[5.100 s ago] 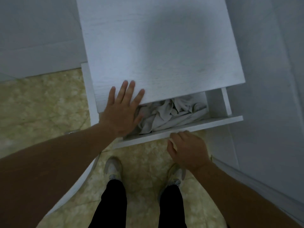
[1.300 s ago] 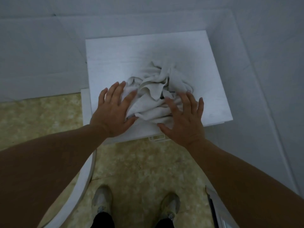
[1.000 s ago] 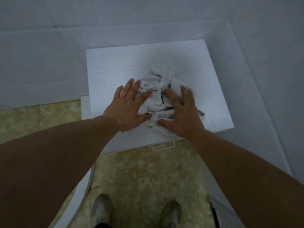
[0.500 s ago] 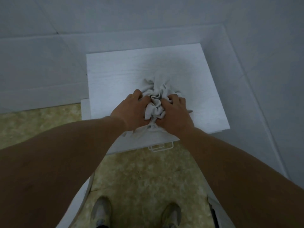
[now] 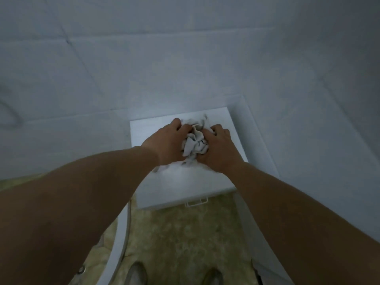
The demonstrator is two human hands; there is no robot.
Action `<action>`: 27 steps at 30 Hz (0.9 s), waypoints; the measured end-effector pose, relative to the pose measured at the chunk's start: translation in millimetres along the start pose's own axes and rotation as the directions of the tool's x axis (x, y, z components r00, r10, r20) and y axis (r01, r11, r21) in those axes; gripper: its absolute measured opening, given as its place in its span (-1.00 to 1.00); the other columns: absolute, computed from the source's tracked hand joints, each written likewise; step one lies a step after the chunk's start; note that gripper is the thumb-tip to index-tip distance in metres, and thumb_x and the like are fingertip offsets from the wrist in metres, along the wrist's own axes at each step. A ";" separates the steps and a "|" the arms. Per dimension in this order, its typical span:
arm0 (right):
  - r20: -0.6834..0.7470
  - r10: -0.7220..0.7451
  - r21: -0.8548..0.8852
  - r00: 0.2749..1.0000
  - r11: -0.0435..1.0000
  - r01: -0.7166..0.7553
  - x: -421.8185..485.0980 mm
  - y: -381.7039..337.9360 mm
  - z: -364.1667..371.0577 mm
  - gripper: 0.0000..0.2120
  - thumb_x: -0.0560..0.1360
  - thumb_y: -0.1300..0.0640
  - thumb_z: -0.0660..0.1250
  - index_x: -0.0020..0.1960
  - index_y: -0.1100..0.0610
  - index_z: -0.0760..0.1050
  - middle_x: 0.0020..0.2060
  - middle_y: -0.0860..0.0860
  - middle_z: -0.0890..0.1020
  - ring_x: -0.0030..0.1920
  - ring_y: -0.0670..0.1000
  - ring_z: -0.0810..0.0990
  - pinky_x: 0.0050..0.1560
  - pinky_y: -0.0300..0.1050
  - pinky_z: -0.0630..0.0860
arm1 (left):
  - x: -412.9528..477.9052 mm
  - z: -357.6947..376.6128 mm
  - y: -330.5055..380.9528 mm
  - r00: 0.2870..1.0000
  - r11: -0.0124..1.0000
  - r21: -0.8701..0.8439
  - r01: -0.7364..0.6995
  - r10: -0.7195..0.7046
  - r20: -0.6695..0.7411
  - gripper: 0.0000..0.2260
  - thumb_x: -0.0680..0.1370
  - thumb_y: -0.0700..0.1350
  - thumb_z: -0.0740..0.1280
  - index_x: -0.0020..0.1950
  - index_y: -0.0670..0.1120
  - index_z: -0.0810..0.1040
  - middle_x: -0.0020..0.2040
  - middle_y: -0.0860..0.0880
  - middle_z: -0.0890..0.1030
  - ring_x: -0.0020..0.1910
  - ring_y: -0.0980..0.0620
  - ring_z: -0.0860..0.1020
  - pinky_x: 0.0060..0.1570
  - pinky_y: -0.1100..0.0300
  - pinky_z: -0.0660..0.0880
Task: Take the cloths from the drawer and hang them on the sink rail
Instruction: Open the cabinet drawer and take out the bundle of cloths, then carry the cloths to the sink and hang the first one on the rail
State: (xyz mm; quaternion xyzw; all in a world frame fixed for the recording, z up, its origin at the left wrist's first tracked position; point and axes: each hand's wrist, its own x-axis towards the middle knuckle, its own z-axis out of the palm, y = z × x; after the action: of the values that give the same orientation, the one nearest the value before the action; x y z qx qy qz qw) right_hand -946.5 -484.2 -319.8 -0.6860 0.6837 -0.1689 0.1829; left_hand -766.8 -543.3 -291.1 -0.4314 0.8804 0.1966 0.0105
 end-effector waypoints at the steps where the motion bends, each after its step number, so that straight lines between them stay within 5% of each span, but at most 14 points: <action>1: -0.005 -0.010 0.009 1.000 1.000 0.010 -2.5 -10.4 -20.2 -0.36 0.33 -0.04 0.52 0.36 0.04 0.44 0.15 0.15 0.41 0.11 0.20 0.35 0.14 -0.01 0.34 | -6.6 -19.6 8.6 1.000 1.000 -0.010 0.006 -0.006 -0.005 -0.30 0.40 0.19 0.49 0.44 -0.01 0.34 0.23 -0.09 0.38 0.01 -0.10 0.54 -0.05 0.16 0.40; 6: -0.095 -0.115 0.006 0.989 0.993 0.116 -30.8 -60.8 -115.3 -0.39 0.24 0.22 0.59 0.26 0.25 0.54 -0.01 0.28 0.53 0.00 0.30 0.50 0.03 0.05 0.37 | -41.9 -109.9 59.3 1.000 1.000 0.017 0.010 -0.009 -0.014 -0.38 0.38 0.23 0.44 0.35 -0.01 0.42 0.15 -0.10 0.39 -0.09 -0.15 0.55 -0.06 0.13 0.38; 11: -0.157 -0.103 0.011 0.982 0.994 0.106 -64.1 -86.2 -186.0 -0.46 0.10 0.26 0.63 0.04 0.33 0.59 -0.17 0.34 0.54 -0.16 0.35 0.56 -0.08 0.16 0.48 | -71.0 -176.6 113.4 0.998 1.000 0.012 -0.001 0.002 -0.064 -0.15 0.17 0.47 0.16 0.33 0.02 0.43 0.11 -0.06 0.39 -0.17 -0.07 0.49 -0.03 0.10 0.43; 13: -0.165 -0.077 0.009 0.983 0.997 0.080 -76.3 -89.3 -205.1 -0.45 0.13 0.23 0.62 0.09 0.32 0.58 -0.12 0.33 0.53 -0.12 0.33 0.55 -0.04 0.08 0.44 | -81.7 -191.7 130.8 0.999 1.000 0.012 -0.023 0.023 -0.045 -0.22 0.22 0.44 0.29 0.34 0.05 0.42 0.09 -0.03 0.37 -0.15 -0.05 0.49 -0.04 0.13 0.39; 16: -0.171 0.007 0.021 0.985 1.000 -0.004 -101.9 -92.7 -229.8 -0.50 0.25 0.16 0.57 0.14 0.25 0.53 0.00 0.26 0.49 -0.01 0.26 0.50 0.03 -0.05 0.34 | -90.7 -205.0 150.3 0.995 0.994 0.045 -0.098 0.099 -0.001 -0.34 0.33 0.29 0.47 0.35 0.08 0.41 0.13 -0.02 0.36 -0.11 -0.05 0.51 -0.04 0.13 0.40; 21: -0.172 0.184 0.075 0.968 0.982 -0.174 -156.9 -96.6 -254.1 -0.47 0.33 0.00 0.55 0.22 0.14 0.49 0.09 0.18 0.45 0.05 0.18 0.45 0.05 -0.09 0.32 | -100.0 -208.1 185.1 0.966 0.966 0.040 -0.257 0.257 0.005 -0.34 0.35 0.30 0.45 0.38 0.12 0.39 0.08 0.00 0.36 -0.12 -0.02 0.50 -0.04 0.13 0.43; 27: -0.205 0.433 0.111 0.878 0.901 -0.418 -246.4 -113.4 -258.9 -0.50 0.35 -0.01 0.52 0.21 0.09 0.47 0.13 0.15 0.42 0.13 0.18 0.42 0.14 0.01 0.40 | -126.5 -190.4 223.8 0.832 0.831 0.051 -0.554 0.550 0.072 -0.34 0.36 0.34 0.40 0.34 0.02 0.48 0.05 0.01 0.42 -0.08 -0.04 0.51 -0.05 0.08 0.51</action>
State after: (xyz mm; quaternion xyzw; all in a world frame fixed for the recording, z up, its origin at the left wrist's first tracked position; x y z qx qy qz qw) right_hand -973.9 -243.2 -33.8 -0.4892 0.8282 -0.2227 0.1588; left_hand -829.5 -392.1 -16.2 -0.1527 0.9732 0.1719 -0.0080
